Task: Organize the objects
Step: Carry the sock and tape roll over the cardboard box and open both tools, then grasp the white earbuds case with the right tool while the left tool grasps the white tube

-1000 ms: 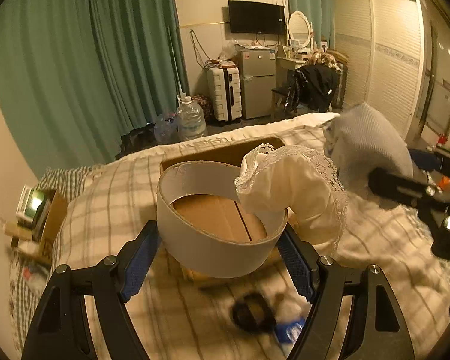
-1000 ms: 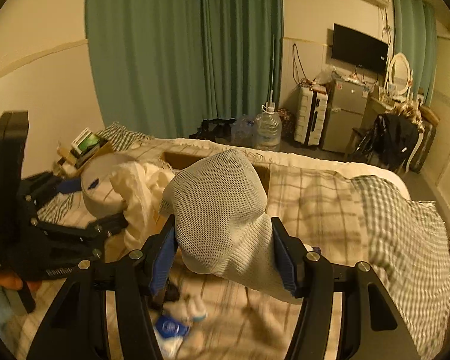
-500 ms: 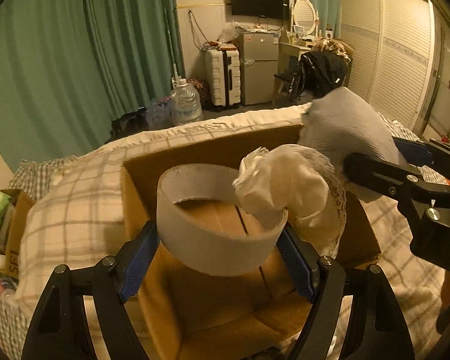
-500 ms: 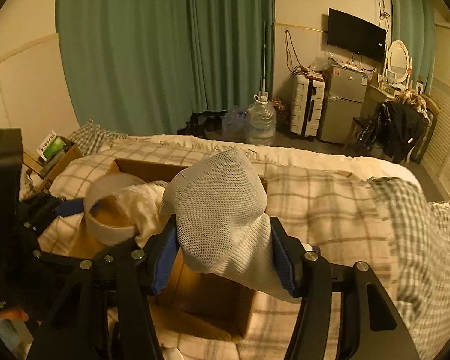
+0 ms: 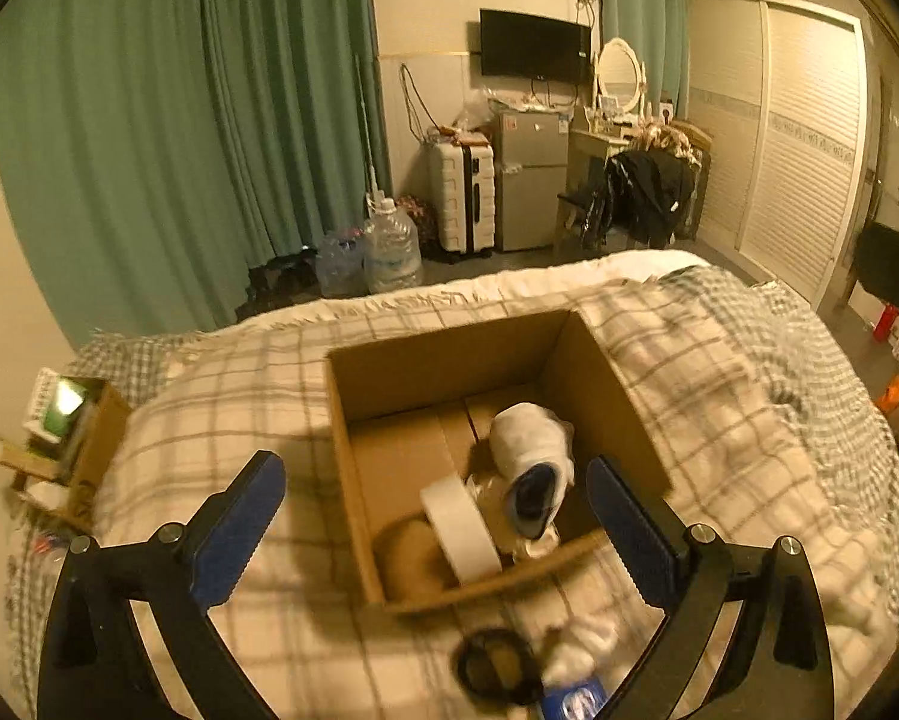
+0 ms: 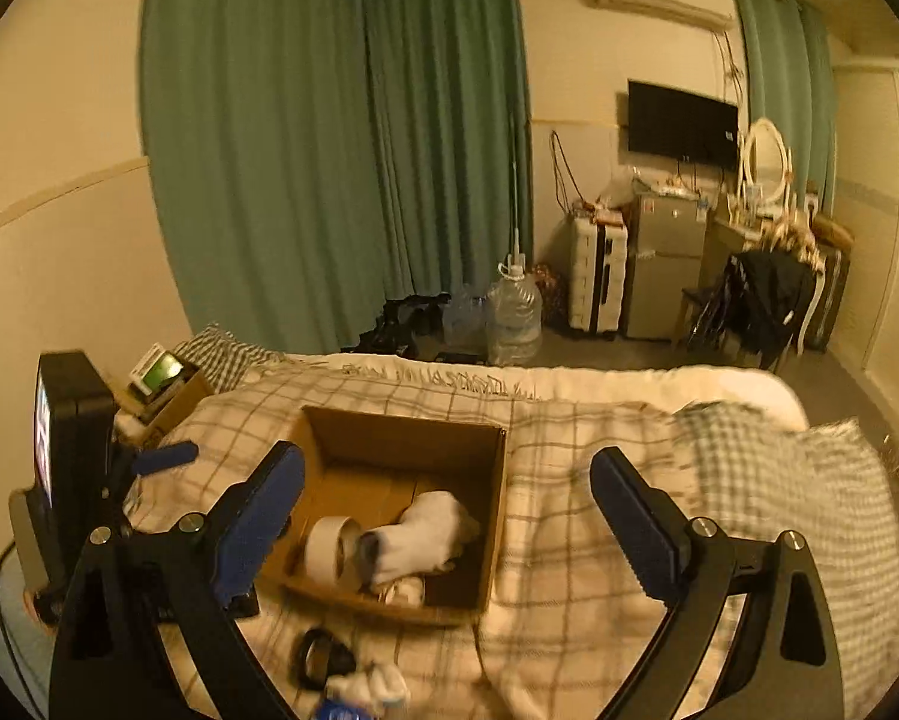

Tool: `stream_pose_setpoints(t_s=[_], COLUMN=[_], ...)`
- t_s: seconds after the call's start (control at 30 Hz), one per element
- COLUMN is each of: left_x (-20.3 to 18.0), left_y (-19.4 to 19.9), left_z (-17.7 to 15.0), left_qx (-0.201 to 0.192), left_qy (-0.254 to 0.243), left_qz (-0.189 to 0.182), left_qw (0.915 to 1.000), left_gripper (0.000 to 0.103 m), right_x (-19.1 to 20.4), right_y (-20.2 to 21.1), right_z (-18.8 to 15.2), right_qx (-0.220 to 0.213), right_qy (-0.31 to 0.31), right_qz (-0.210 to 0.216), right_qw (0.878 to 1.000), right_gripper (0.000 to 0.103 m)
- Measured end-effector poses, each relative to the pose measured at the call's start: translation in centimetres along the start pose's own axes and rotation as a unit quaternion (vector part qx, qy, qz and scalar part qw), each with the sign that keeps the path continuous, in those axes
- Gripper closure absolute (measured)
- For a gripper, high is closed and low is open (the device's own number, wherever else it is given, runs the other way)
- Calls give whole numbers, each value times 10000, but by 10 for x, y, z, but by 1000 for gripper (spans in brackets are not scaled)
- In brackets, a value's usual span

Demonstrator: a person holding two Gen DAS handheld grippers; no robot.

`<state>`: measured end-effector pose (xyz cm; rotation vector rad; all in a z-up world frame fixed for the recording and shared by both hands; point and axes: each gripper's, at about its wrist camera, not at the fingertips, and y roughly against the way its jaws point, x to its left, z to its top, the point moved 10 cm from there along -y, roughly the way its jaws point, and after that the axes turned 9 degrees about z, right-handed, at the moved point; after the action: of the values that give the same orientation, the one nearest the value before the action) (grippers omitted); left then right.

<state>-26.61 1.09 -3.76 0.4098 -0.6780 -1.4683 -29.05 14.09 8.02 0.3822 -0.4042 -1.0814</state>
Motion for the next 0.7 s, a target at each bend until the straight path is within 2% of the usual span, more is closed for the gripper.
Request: stream_pose_setpoints(t_s=[0.17, 0.33, 0.5, 0.7], left_x=[8, 9, -1, -30], left_y=[62, 89, 88, 60], left_z=[-18, -61, -116, -190], left_qx=[-92, 113, 466, 1094], left_qy=[39, 62, 174, 176], left_qz=[35, 45, 31, -30], left_qw=[9999, 9999, 9988, 9938], left_gripper=[0, 0, 0, 0], right_x=[29, 53, 60, 39], right_y=[69, 115, 110, 55], right_z=[-10, -50, -108, -209], right_qx=[69, 152, 528, 1345], right_qy=[337, 577, 593, 326], right_qz=[-54, -28, -176, -382], right_qw=[9994, 9982, 9967, 9896], right_gripper=[7, 7, 7, 7])
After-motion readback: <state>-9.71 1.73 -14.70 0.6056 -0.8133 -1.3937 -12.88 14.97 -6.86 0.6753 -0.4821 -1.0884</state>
